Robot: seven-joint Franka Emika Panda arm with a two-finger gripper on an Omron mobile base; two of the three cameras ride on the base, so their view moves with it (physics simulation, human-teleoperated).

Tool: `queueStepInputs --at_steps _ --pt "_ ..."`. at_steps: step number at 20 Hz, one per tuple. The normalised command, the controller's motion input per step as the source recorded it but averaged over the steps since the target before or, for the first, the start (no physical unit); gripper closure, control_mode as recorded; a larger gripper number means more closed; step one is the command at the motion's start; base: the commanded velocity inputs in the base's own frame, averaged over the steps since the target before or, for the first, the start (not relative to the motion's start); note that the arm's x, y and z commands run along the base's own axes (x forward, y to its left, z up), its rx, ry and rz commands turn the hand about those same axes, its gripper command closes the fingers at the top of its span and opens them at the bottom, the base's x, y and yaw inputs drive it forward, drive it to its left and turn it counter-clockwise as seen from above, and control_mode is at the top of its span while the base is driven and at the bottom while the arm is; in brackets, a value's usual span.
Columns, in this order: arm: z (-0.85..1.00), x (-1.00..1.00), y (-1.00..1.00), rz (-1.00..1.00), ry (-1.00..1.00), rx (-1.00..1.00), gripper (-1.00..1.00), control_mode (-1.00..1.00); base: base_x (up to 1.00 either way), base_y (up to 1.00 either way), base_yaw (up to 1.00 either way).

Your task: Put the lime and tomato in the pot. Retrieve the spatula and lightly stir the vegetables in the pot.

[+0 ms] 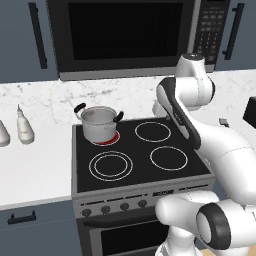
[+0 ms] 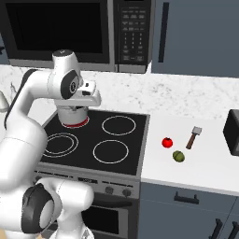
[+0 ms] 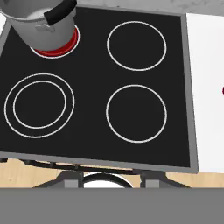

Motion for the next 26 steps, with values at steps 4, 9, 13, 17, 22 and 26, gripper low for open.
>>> queueStepInputs --at_steps 4,9,13,17,22,26 --pt "0.0 -0.08 -0.01 0.0 0.0 0.0 -1.0 -1.0 0.0 0.0 0.0" --pt "-0.02 -0.18 -0.66 -0.09 0.0 0.0 -1.0 -1.0 0.0 0.0 0.0" --pt "-0.17 -0.04 -1.0 -0.13 0.0 0.02 -1.0 -1.0 0.0 0.0 0.0" --pt "-0.36 0.0 -1.0 -0.13 0.0 0.01 -1.0 -1.0 0.0 0.0 0.0" --pt "-0.5 0.0 -1.0 -0.13 0.0 0.0 -1.0 -1.0 0.0 0.0 0.0" --pt "-0.52 0.01 -1.0 -0.14 0.04 0.0 -1.0 -1.0 0.0 0.0 0.0"
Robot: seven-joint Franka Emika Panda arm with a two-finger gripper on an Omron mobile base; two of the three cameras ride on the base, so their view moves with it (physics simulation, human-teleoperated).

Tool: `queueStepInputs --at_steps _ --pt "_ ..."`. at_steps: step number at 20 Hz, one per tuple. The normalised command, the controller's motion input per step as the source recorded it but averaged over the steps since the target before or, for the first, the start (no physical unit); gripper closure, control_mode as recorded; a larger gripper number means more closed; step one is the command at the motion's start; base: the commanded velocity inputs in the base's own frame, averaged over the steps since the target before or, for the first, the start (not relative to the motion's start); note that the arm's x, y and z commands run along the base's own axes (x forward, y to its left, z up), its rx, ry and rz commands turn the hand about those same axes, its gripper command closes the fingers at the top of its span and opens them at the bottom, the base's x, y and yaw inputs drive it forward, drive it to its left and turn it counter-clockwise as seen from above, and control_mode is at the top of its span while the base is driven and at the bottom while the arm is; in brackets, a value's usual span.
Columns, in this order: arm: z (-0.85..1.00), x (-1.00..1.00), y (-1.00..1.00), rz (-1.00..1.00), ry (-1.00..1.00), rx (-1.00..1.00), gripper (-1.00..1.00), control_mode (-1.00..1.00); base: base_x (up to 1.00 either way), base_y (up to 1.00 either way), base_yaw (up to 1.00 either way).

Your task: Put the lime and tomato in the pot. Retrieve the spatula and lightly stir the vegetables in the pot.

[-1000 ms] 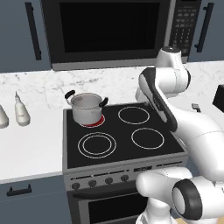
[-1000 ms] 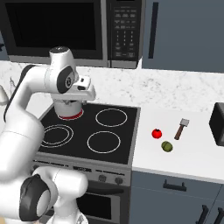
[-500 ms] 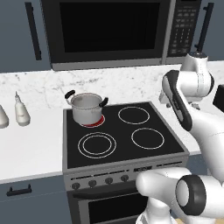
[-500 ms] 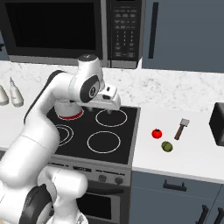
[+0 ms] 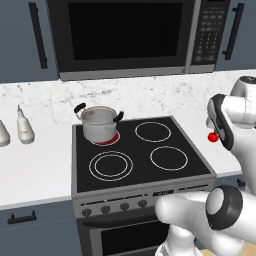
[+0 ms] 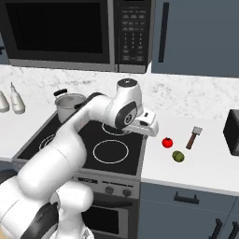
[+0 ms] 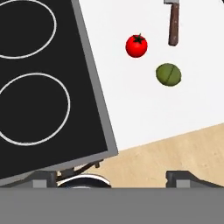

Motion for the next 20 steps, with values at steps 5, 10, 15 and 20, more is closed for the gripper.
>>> queueStepInputs --at_steps 5,10,15,20 --pt "-0.55 0.11 -1.0 -0.05 0.05 0.0 -1.0 -1.0 0.0 0.0 0.0" --pt "-0.46 0.41 -0.87 0.0 0.04 0.0 -1.0 -1.0 0.0 0.0 0.0" --pt "-0.35 0.51 -0.65 0.0 0.03 0.0 -1.0 -1.0 0.0 0.0 0.0" --pt "-0.43 0.48 -0.46 0.01 0.0 0.0 -1.0 -1.0 0.0 0.0 0.0"
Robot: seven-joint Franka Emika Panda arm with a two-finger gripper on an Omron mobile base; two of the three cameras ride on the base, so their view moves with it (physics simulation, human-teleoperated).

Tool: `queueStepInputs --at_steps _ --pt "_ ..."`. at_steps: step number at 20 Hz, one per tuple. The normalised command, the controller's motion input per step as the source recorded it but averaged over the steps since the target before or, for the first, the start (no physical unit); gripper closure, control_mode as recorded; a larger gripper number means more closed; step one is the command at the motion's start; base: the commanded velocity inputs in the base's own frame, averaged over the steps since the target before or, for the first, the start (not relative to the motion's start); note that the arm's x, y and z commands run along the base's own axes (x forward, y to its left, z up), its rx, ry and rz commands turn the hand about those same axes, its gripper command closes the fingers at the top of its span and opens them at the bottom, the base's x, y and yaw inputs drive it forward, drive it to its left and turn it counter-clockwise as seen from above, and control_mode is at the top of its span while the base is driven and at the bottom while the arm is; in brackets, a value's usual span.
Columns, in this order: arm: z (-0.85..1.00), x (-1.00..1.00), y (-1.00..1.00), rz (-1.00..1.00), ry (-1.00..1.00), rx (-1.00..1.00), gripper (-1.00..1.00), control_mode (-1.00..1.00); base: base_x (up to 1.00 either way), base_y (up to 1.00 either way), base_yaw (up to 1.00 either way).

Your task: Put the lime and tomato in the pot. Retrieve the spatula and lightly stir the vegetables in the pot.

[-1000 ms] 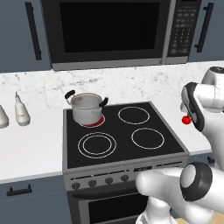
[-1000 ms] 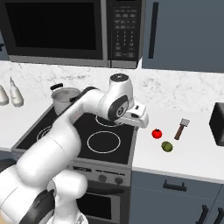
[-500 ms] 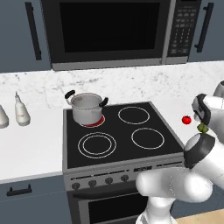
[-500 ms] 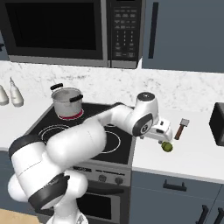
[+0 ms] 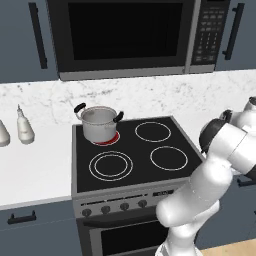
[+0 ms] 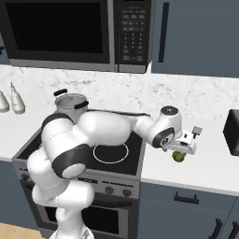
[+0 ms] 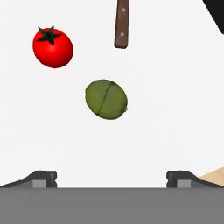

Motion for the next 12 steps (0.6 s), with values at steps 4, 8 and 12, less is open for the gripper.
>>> queueStepInputs --at_steps 4,8,12 --pt "-0.45 0.47 -0.35 0.06 0.0 0.0 -1.0 -1.0 0.0 0.0 0.0" --pt "-0.35 0.38 -0.18 0.17 0.0 0.0 -1.0 -1.0 0.0 0.0 0.0" --pt "-0.16 0.36 -0.2 0.19 0.01 0.0 -1.0 -1.0 0.0 0.0 0.0"
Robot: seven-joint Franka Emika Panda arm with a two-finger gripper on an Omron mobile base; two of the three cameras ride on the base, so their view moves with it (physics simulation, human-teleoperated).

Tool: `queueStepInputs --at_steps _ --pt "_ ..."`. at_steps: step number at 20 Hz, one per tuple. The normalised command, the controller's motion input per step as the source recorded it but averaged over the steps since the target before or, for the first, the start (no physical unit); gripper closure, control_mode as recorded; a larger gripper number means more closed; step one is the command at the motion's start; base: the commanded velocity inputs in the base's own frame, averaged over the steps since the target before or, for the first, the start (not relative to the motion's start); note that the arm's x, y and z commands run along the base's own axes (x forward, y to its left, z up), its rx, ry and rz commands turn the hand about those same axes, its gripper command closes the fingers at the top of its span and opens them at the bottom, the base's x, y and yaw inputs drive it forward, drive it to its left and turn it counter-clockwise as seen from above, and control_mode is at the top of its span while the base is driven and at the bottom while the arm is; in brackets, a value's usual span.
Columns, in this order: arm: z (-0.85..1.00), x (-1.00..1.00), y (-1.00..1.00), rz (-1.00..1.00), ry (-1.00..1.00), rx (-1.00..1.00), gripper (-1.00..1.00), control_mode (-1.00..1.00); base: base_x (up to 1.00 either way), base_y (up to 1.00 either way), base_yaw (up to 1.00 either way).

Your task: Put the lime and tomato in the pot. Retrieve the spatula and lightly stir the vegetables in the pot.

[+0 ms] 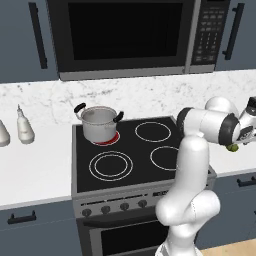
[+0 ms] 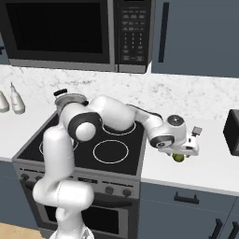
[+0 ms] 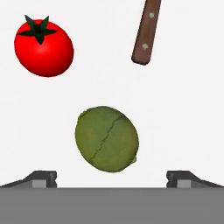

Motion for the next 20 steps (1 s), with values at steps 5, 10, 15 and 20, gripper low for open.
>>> queueStepInputs --at_steps 5,10,15,20 --pt "-0.2 0.33 -0.13 0.17 0.03 0.0 -1.0 -1.0 0.0 0.0 0.0" --pt "-0.18 0.25 -0.01 0.15 0.07 0.0 -1.0 -1.0 0.0 0.0 0.0" --pt "-0.12 0.01 0.03 0.1 0.1 0.0 -1.0 -1.0 0.0 0.0 0.0" --pt "-0.15 -0.14 0.24 0.06 0.1 0.0 -1.0 -1.0 0.0 0.0 0.0"
